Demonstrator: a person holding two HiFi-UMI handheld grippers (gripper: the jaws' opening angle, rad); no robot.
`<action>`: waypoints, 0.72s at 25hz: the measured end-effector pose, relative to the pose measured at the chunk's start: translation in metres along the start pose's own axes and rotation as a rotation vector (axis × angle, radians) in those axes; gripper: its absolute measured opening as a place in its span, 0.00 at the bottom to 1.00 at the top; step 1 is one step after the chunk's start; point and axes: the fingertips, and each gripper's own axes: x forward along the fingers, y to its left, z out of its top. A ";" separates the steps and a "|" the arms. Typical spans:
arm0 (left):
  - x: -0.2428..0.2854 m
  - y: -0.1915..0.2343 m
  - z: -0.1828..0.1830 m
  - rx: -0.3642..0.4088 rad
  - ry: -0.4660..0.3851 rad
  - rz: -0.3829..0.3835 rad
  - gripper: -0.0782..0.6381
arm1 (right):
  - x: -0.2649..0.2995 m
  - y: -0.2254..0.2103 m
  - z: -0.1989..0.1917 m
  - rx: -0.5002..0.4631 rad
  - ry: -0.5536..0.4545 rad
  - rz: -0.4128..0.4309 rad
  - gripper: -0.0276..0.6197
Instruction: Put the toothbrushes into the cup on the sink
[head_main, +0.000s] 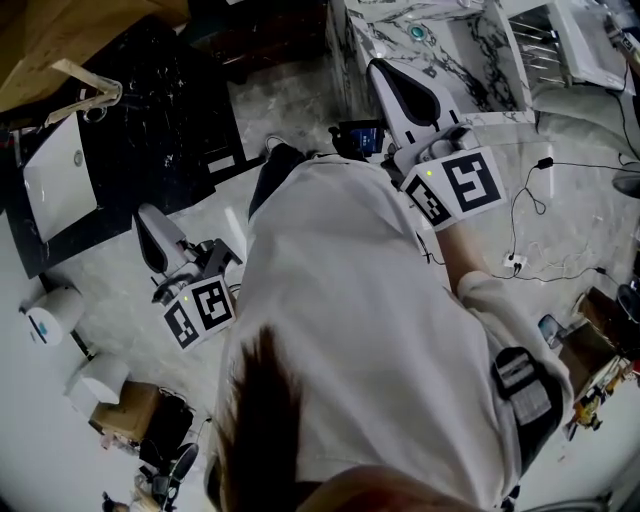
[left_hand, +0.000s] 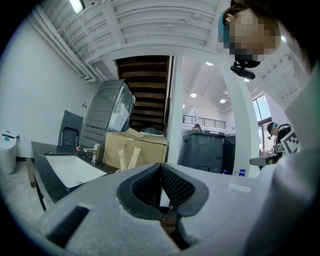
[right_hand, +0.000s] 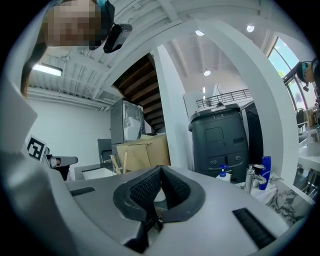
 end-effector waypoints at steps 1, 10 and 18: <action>-0.004 0.000 -0.003 -0.001 0.009 -0.001 0.13 | 0.000 0.001 -0.001 -0.001 0.002 0.001 0.06; -0.032 0.004 -0.015 -0.025 0.018 0.028 0.13 | -0.011 0.008 -0.004 -0.028 0.007 0.011 0.06; -0.047 0.008 -0.019 -0.055 0.007 0.044 0.13 | -0.018 0.019 -0.003 -0.045 0.009 0.026 0.06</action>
